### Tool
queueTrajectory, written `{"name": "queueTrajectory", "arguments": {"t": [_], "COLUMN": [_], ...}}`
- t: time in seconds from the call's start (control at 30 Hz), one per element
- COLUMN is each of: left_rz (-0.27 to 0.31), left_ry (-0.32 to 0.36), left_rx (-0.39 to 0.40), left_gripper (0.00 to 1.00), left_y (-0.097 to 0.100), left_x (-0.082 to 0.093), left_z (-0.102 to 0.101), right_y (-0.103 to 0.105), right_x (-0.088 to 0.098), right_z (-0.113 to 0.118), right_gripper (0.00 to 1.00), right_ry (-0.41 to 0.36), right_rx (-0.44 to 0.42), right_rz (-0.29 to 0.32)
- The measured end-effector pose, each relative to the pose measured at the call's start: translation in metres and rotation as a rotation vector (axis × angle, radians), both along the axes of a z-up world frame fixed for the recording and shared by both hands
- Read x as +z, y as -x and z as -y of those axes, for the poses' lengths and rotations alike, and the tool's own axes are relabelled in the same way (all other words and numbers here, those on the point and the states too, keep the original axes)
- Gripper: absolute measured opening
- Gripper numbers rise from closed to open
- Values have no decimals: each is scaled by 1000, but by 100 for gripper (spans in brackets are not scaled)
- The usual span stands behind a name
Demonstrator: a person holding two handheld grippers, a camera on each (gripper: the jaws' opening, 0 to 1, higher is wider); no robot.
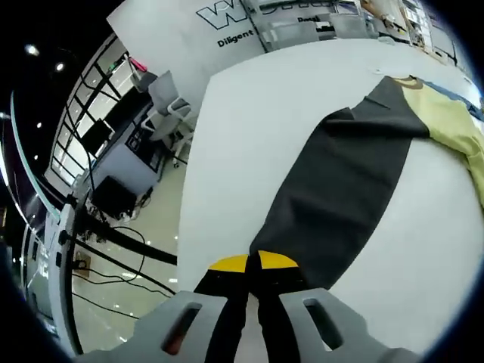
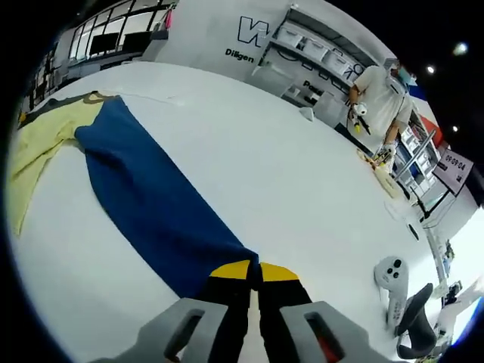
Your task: Fold the garment on the visible template until the final outline fits inside the template.
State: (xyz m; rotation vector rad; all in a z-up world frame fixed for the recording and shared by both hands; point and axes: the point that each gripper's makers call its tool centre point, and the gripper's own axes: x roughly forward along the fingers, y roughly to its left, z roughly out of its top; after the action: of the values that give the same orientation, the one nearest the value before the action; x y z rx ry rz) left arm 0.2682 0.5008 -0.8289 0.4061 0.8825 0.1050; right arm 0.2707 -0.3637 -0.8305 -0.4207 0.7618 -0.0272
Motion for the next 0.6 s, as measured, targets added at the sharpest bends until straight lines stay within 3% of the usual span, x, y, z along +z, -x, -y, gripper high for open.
{"name": "queueTrajectory", "arguments": {"t": [0.47,0.6], "left_rz": [-50,-48], "left_ry": [-74,-55], "left_rx": [-64,-54], "left_gripper": [4,4], "left_y": [-7,-8], "left_x": [-1,1], "left_z": [-17,-20], "right_y": [-3,-2], "right_x": [0,0], "right_z": [16,21], "right_gripper": [0,0], "right_ry": [33,43], "right_rx": [11,8], "right_rz": [-27,-37]}}
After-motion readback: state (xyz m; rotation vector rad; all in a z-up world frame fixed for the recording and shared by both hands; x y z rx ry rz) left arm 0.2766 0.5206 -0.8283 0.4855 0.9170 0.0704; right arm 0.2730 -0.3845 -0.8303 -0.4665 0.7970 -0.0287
